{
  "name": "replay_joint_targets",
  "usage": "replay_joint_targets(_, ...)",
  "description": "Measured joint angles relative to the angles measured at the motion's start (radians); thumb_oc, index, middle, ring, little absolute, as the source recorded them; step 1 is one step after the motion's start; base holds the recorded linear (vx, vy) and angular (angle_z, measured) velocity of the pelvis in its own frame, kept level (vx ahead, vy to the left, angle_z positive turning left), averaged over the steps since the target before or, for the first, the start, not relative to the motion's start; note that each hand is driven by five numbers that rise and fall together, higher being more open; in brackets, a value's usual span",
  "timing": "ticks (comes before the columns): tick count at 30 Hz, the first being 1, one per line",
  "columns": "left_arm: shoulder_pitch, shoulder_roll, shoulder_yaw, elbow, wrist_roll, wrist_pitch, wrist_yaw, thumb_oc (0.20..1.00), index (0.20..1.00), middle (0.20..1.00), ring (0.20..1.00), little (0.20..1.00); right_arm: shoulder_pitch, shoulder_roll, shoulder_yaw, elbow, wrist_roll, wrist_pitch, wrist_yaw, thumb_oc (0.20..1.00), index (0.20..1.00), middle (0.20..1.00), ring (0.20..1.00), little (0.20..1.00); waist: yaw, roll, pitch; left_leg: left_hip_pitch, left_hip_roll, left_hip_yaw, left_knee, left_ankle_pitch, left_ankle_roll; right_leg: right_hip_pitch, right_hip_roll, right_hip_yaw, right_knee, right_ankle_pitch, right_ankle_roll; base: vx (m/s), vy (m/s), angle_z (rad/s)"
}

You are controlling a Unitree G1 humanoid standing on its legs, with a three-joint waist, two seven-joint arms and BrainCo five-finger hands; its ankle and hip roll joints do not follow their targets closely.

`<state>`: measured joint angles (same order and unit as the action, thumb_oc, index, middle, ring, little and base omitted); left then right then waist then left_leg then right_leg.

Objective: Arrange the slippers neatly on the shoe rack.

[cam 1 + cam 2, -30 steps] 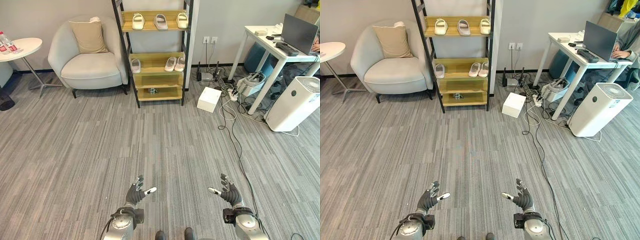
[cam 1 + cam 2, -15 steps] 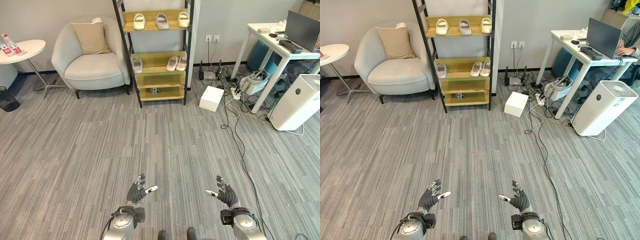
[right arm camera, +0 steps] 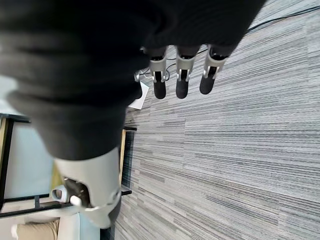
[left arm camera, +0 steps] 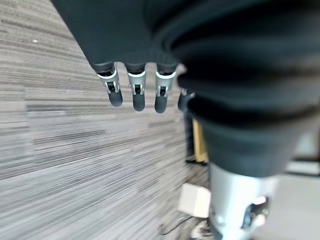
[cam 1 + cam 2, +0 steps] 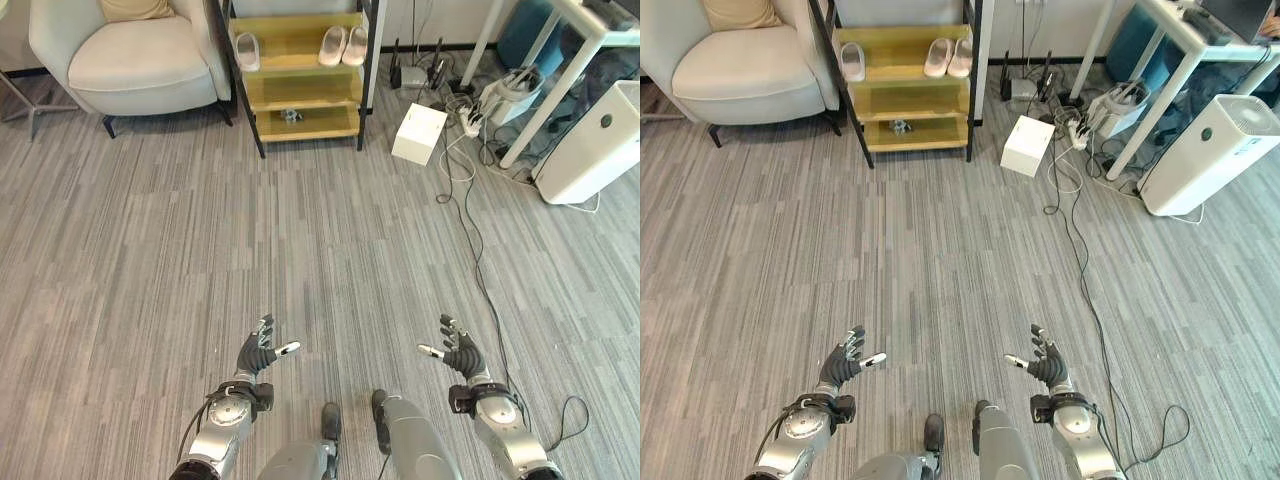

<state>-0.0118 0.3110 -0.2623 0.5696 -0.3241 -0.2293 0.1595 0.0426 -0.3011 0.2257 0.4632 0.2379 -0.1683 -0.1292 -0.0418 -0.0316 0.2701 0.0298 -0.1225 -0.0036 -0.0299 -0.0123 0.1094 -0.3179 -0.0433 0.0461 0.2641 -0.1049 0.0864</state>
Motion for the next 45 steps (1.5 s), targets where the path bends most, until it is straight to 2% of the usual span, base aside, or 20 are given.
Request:
replay_joint_targets(3, -0.032, -0.006, 0.03, 0.025, 0.0, 0.0, 0.012, 1.0, 1.0, 1.0, 1.0, 1.0, 0.001, 0.0, 0.001, 0.001, -0.003, 0.001, -0.001, 1.0, 1.0, 1.0, 1.0, 1.0, -0.005, -0.007, -0.005, 0.081, -0.004, -0.001, -0.001, -0.056, -0.062, 0.047, 0.05, -0.057, -0.351, 0.159, -0.031, 0.51, -0.394, 0.0)
replay_joint_targets(7, 0.002, -0.059, 0.019, -0.012, -0.001, -0.003, 0.011, 1.0, 1.0, 1.0, 1.0, 1.0, 0.074, -0.008, -0.006, 0.003, -0.005, 0.001, 0.001, 1.0, 1.0, 1.0, 1.0, 1.0, -0.03, 0.021, -0.059, 0.187, 0.009, -0.07, -0.022, -0.084, -0.077, 0.154, 0.111, -0.061, -0.295, 0.231, -0.141, 0.48, -0.388, 0.68)
replay_joint_targets(9, 0.06, -0.073, 0.022, -0.013, -0.006, -0.002, 0.004, 1.0, 1.0, 1.0, 1.0, 1.0, 0.074, -0.019, -0.001, 0.006, -0.005, 0.001, 0.012, 1.0, 1.0, 1.0, 1.0, 1.0, -0.014, 0.019, -0.073, 0.117, -0.012, -0.06, 0.255, -0.106, -0.11, 0.24, 0.104, -0.046, -0.301, 0.217, -0.218, 0.42, -0.328, 0.17)
replay_joint_targets(11, 0.102, -0.082, 0.018, 0.001, -0.009, -0.001, 0.002, 1.0, 1.0, 1.0, 1.0, 1.0, 0.087, -0.057, -0.001, -0.008, -0.004, -0.002, 0.023, 1.0, 1.0, 1.0, 1.0, 1.0, 0.023, 0.046, -0.102, -0.109, -0.001, -0.079, 0.755, -0.128, -0.129, 0.318, 0.133, -0.021, -0.327, 0.171, -0.231, 0.28, -0.175, -0.32)
replay_joint_targets(12, 0.1, -0.079, 0.021, 0.001, -0.01, -0.002, 0.002, 1.0, 1.0, 1.0, 1.0, 1.0, 0.083, -0.059, -0.001, -0.009, -0.004, -0.002, 0.025, 1.0, 1.0, 1.0, 1.0, 1.0, 0.024, 0.046, -0.102, -0.17, 0.007, -0.1, 0.832, -0.133, -0.135, 0.336, 0.143, -0.023, -0.325, 0.168, -0.229, 0.26, -0.115, -0.21)
replay_joint_targets(13, 0.097, -0.07, 0.022, 0.001, -0.009, 0.0, 0.001, 1.0, 1.0, 1.0, 1.0, 1.0, 0.077, -0.055, 0.002, -0.009, -0.004, -0.002, 0.027, 1.0, 1.0, 1.0, 1.0, 1.0, 0.022, 0.028, -0.099, -0.21, 0.026, -0.093, 0.8, -0.165, -0.136, 0.355, 0.138, -0.018, -0.326, 0.149, -0.229, 0.25, -0.085, 0.08)
replay_joint_targets(15, 0.058, -0.061, 0.02, 0.0, -0.009, 0.001, -0.003, 1.0, 1.0, 1.0, 1.0, 1.0, 0.054, -0.059, 0.0, -0.008, -0.003, 0.0, 0.029, 1.0, 1.0, 1.0, 1.0, 1.0, -0.008, -0.022, -0.068, -0.281, 0.029, -0.092, 0.381, -0.185, -0.109, 0.425, 0.107, -0.032, -0.332, 0.108, -0.184, 0.18, -0.002, 0.15)
replay_joint_targets(18, 0.041, -0.066, -0.005, -0.001, -0.007, 0.002, -0.002, 1.0, 1.0, 1.0, 1.0, 1.0, 0.039, -0.07, 0.002, 0.004, -0.003, 0.001, 0.019, 1.0, 1.0, 1.0, 1.0, 1.0, -0.038, -0.021, -0.061, -0.369, -0.025, -0.094, -0.02, -0.011, -0.062, 0.532, 0.107, -0.09, -0.344, 0.026, -0.116, 0.26, 0.115, 0.01)
replay_joint_targets(20, 0.047, -0.069, -0.01, 0.001, -0.005, 0.002, 0.002, 1.0, 1.0, 1.0, 1.0, 1.0, 0.04, -0.069, 0.009, 0.018, -0.005, 0.001, 0.007, 1.0, 1.0, 1.0, 1.0, 1.0, -0.043, -0.021, -0.061, -0.374, -0.085, -0.085, -0.024, 0.02, -0.009, 0.594, 0.11, -0.061, -0.342, -0.01, -0.071, 0.5, 0.287, -0.37)
replay_joint_targets(23, 0.09, -0.071, -0.005, 0.028, -0.005, 0.006, 0.008, 1.0, 1.0, 1.0, 1.0, 1.0, 0.081, -0.034, 0.014, 0.002, -0.022, 0.004, 0.009, 1.0, 1.0, 1.0, 1.0, 1.0, -0.053, 0.001, -0.079, -0.242, -0.066, -0.072, 0.053, 0.073, 0.121, 0.633, 0.167, 0.004, -0.133, -0.049, -0.05, 0.49, 0.313, -0.65)
replay_joint_targets(24, 0.092, -0.067, -0.024, 0.024, -0.005, 0.007, 0.006, 1.0, 1.0, 1.0, 1.0, 1.0, 0.111, -0.026, 0.018, 0.009, -0.022, 0.002, 0.011, 1.0, 1.0, 1.0, 1.0, 1.0, -0.056, -0.014, -0.094, -0.183, -0.068, -0.082, 0.026, 0.096, 0.159, 0.586, 0.129, 0.004, -0.028, -0.171, -0.074, 0.4, 0.262, -0.58)
replay_joint_targets(27, 0.06, -0.058, -0.029, 0.02, 0.0, 0.01, 0.002, 1.0, 1.0, 1.0, 1.0, 1.0, 0.102, -0.011, 0.024, 0.007, -0.021, 0.005, 0.01, 1.0, 1.0, 1.0, 1.0, 1.0, -0.063, -0.013, -0.108, -0.13, -0.09, -0.095, 0.035, 0.099, 0.121, 0.423, 0.043, 0.005, 0.098, -0.254, -0.044, 0.25, 0.157, -0.43)
replay_joint_targets(30, -0.004, -0.043, -0.043, 0.021, 0.031, 0.01, -0.003, 1.0, 1.0, 1.0, 1.0, 1.0, 0.077, -0.004, 0.075, -0.004, -0.022, 0.018, 0.018, 1.0, 1.0, 1.0, 1.0, 1.0, -0.05, -0.005, -0.107, 0.006, -0.111, -0.162, 0.004, 0.084, 0.093, 0.113, -0.01, -0.014, 0.479, -0.27, -0.019, 0.28, 0.083, 0.66)
replay_joint_targets(33, 0.016, -0.033, -0.056, 0.019, 0.032, 0.017, -0.006, 1.0, 1.0, 1.0, 1.0, 1.0, 0.044, -0.013, 0.075, -0.017, -0.023, 0.017, 0.029, 1.0, 1.0, 1.0, 1.0, 1.0, -0.026, 0.052, -0.086, 0.08, -0.059, -0.152, -0.016, 0.044, 0.038, 0.036, 0.019, -0.117, 0.275, -0.217, -0.081, 0.09, -0.073, 0.17)
replay_joint_targets(35, 0.039, -0.026, -0.06, 0.017, 0.032, 0.02, -0.009, 1.0, 1.0, 1.0, 1.0, 1.0, 0.026, -0.018, 0.072, -0.012, -0.022, 0.018, 0.031, 1.0, 1.0, 1.0, 1.0, 1.0, -0.01, 0.087, -0.084, 0.131, -0.036, -0.116, -0.025, 0.025, 0.01, 0.001, 0.114, -0.15, -0.016, -0.066, -0.152, 0.13, -0.155, 0.15)
replay_joint_targets(38, 0.064, -0.036, -0.055, 0.006, 0.04, 0.023, -0.014, 1.0, 1.0, 1.0, 1.0, 1.0, 0.061, -0.033, 0.067, 0.012, -0.023, 0.019, 0.029, 1.0, 1.0, 1.0, 1.0, 1.0, -0.004, 0.03, -0.108, 0.182, -0.158, -0.059, 0.06, 0.009, -0.017, 0.039, 0.166, -0.165, -0.177, 0.129, -0.348, 0.28, -0.26, 0.51)
replay_joint_targets(39, 0.08, -0.058, -0.05, -0.015, 0.042, 0.018, -0.015, 1.0, 1.0, 1.0, 1.0, 1.0, 0.089, -0.056, 0.065, 0.026, -0.023, 0.02, 0.029, 1.0, 1.0, 1.0, 1.0, 1.0, -0.01, 0.002, -0.11, 0.173, -0.199, -0.04, 0.187, -0.104, -0.033, 0.088, 0.141, -0.079, -0.2, 0.297, -0.343, 0.31, -0.281, 0.83)
replay_joint_targets(41, 0.085, -0.034, -0.046, -0.046, 0.063, 0.017, -0.014, 1.0, 1.0, 1.0, 1.0, 1.0, 0.103, -0.027, 0.066, 0.047, -0.023, 0.025, 0.033, 1.0, 1.0, 1.0, 1.0, 1.0, 0.015, -0.006, -0.129, 0.082, -0.082, -0.036, 0.271, -0.235, -0.025, 0.146, 0.154, -0.067, -0.29, 0.296, -0.322, 0.19, -0.191, 0.38)
replay_joint_targets(44, 0.082, 0.001, -0.048, -0.045, 0.066, 0.026, -0.014, 1.0, 1.0, 1.0, 1.0, 1.0, 0.051, -0.017, 0.068, 0.035, -0.022, 0.018, 0.031, 1.0, 1.0, 1.0, 1.0, 1.0, 0.021, -0.045, -0.12, -0.003, 0.018, -0.045, 0.191, -0.232, -0.047, 0.168, 0.15, -0.045, -0.339, 0.31, -0.274, 0.16, -0.183, -0.26)
replay_joint_targets(45, 0.081, -0.01, -0.051, -0.046, 0.067, 0.027, -0.017, 1.0, 1.0, 1.0, 1.0, 1.0, 0.033, -0.021, 0.069, 0.035, -0.022, 0.018, 0.031, 1.0, 1.0, 1.0, 1.0, 1.0, 0.02, -0.03, -0.117, 0.031, 0.049, -0.043, 0.099, -0.151, -0.049, 0.194, 0.15, -0.061, -0.345, 0.279, -0.223, 0.18, -0.201, -0.37)
